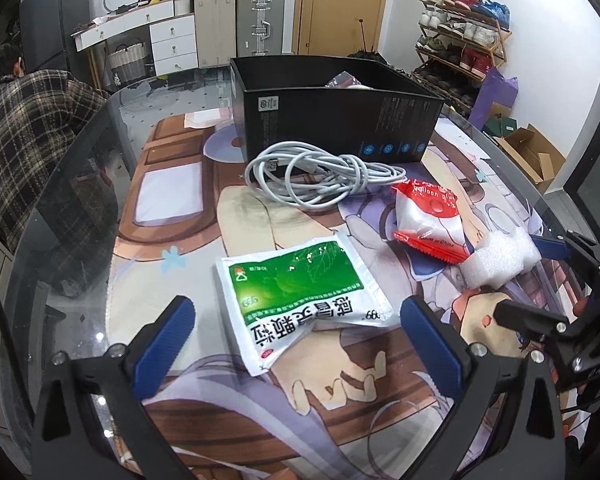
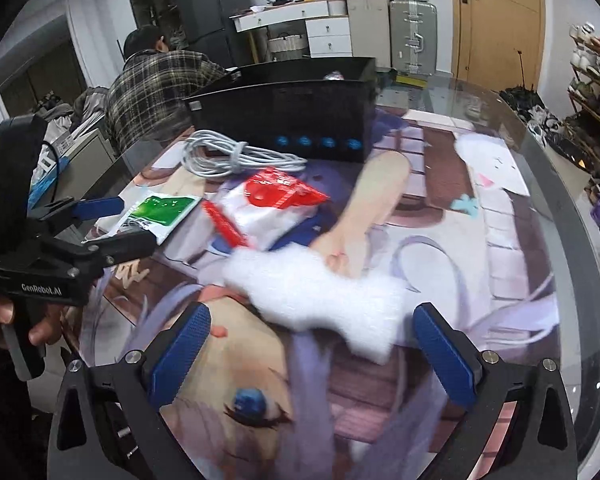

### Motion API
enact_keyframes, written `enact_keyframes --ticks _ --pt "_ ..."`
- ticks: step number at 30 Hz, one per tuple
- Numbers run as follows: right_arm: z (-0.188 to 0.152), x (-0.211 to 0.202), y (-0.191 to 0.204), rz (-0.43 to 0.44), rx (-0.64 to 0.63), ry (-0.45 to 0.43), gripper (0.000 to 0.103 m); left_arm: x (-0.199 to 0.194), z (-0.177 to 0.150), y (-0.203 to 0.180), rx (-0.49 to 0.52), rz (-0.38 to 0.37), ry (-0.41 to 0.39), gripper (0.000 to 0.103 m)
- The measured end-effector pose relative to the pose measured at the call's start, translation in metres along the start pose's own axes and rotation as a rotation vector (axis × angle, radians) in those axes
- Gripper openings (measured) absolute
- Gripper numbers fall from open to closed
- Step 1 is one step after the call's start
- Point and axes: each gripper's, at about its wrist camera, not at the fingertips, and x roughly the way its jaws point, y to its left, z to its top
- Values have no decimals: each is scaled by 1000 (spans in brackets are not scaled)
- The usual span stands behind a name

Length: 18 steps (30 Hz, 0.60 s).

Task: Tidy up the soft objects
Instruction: 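Grasp the white foam block with the right gripper while the left gripper grasps the green packet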

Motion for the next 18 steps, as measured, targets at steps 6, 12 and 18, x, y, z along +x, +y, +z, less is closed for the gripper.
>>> enact_keyframes --ticks 6,12,18 --pt "5 8 9 -27 0 -9 102 5 -1 -2 7 6 19 103" --pt "9 12 12 -48 0 -7 102 6 -2 -3 16 9 21 103" --pt "9 13 12 -51 -6 -11 102 7 0 -3 4 6 30 103"
